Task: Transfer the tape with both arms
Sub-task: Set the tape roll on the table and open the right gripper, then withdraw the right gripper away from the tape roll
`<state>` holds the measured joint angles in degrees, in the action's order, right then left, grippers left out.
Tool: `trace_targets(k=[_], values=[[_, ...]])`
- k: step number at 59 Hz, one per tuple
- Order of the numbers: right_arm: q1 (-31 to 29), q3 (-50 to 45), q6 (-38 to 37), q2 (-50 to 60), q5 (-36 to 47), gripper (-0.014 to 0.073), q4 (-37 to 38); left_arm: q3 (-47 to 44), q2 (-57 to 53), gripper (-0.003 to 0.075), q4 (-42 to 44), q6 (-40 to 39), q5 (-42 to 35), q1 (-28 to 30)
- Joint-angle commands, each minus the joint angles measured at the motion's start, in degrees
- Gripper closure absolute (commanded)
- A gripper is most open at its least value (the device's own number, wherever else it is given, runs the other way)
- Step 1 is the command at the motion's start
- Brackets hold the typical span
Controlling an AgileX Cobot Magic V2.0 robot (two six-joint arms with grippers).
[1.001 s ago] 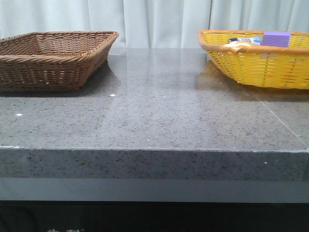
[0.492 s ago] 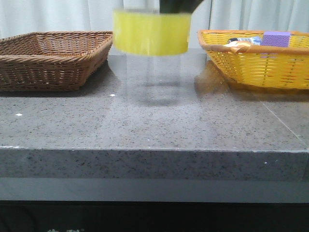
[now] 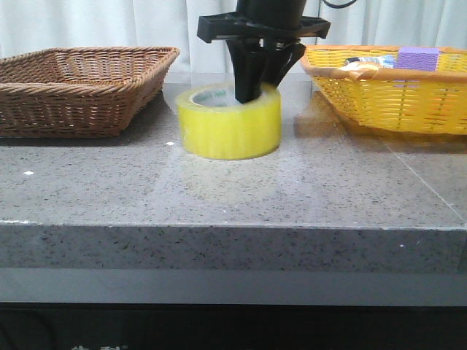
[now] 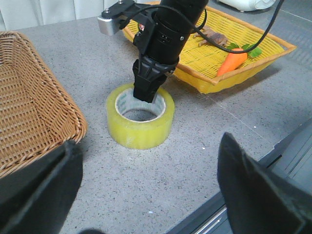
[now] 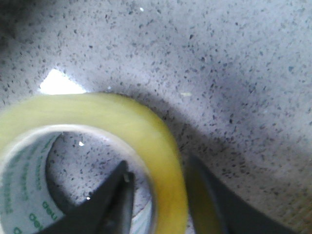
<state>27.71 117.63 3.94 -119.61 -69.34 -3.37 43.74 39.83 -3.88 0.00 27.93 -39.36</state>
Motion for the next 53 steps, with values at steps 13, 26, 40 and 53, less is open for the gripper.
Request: trace_targets(k=[13, 26, 40, 53], values=[[-0.08, 4.14, 0.18, 3.6, 0.76, 0.0177, 0.2, 1.98, 0.17, 0.0157, -0.49, -0.4, -4.67, -0.43], [-0.08, 9.06, -2.92, 7.79, -3.33, 0.0177, -0.01, 1.98, 0.17, 0.0157, -0.49, -0.4, -4.67, -0.43], [-0.08, 4.81, -5.59, 19.11, -0.18, 0.0177, -0.81, 1.98, 0.17, 0.0157, -0.49, -0.4, -4.67, -0.43], [-0.08, -9.53, -5.6, 32.84, 11.57, 0.0177, -3.47, 1.88, 0.17, 0.0157, -0.49, -0.4, -4.67, -0.43]])
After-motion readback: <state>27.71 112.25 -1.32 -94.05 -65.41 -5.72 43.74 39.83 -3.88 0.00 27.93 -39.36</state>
